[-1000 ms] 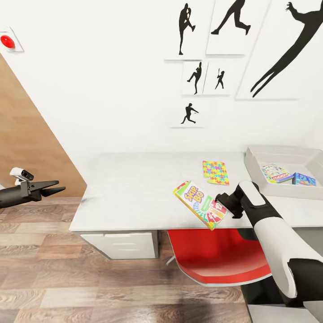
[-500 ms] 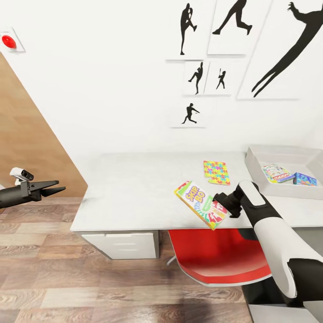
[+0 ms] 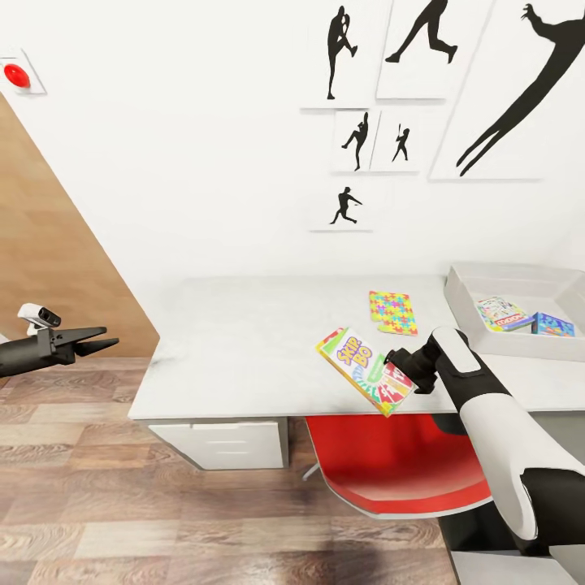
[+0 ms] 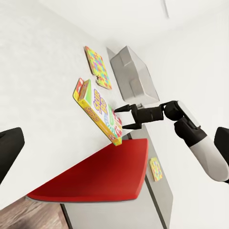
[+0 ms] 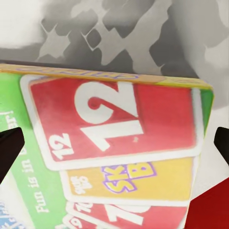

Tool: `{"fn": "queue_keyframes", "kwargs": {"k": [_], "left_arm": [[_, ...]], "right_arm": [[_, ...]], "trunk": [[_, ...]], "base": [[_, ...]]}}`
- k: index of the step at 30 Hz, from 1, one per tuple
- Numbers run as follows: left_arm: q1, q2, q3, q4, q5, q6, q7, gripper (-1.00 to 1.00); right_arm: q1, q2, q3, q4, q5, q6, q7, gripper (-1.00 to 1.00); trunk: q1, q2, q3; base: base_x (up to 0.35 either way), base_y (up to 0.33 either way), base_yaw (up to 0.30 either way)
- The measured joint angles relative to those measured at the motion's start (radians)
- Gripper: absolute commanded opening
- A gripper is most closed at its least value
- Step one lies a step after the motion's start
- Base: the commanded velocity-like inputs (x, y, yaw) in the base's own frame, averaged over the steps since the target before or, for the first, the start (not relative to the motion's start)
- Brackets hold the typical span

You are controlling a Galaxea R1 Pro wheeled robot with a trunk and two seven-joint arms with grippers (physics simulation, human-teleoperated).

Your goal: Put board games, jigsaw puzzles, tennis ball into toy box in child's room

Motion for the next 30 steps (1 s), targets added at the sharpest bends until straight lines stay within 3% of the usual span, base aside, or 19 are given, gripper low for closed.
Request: {"fn": "queue_keyframes", "kwargs": {"k": [10, 30], "left_arm": [[0.0, 0.0, 0.0, 0.0, 0.0, 0.001, 0.0, 1.0], [0.0, 0.0, 0.0, 0.0, 0.0, -0.002, 0.0, 1.0]], "right_arm": [[0.0, 0.0, -0.001, 0.0, -0.001, 0.001, 0.0, 1.0], [0.0, 0.0, 0.0, 0.0, 0.0, 0.001, 0.024, 1.0]], "trunk": [[0.0, 0.0, 0.0], [0.0, 0.0, 0.0]], "base": [[0.002, 0.003, 0.0], [0.02, 0.099, 0.0]]}}
